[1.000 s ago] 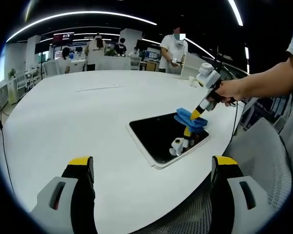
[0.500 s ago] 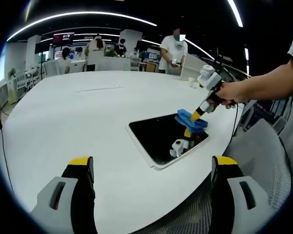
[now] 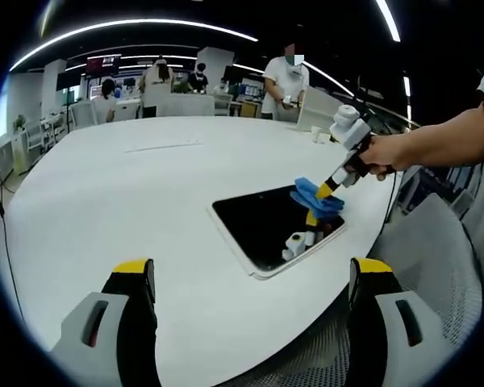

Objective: Wipe the mirror surface with the cleaning cloth until all visible marks leave the cleaned area.

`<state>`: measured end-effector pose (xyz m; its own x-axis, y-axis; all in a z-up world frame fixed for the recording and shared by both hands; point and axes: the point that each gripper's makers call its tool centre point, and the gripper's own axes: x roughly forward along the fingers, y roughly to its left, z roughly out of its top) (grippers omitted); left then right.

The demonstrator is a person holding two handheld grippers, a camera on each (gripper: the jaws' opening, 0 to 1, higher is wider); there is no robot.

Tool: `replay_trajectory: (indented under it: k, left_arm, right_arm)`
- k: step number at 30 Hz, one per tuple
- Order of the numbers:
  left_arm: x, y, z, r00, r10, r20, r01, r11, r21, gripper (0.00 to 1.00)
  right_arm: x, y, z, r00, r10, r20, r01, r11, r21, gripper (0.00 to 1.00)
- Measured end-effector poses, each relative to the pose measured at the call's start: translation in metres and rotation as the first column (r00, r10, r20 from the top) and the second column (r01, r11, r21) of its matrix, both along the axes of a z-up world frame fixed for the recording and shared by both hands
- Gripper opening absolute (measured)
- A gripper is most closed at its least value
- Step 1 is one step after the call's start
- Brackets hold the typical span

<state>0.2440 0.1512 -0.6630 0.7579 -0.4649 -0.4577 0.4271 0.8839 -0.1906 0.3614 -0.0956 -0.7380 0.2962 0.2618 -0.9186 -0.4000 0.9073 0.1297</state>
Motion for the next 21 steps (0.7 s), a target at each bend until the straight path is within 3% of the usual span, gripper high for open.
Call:
replay_trajectory:
  k: [21]
  left_arm:
    - [0.002,0.003,0.004,1.000,0.017,0.022,-0.017,1.000,-0.009,0.99]
  right_arm:
    - [-0.031,-0.005,-0.001,0.999,-0.046,-0.026,0.046,0.999,0.011,0.00]
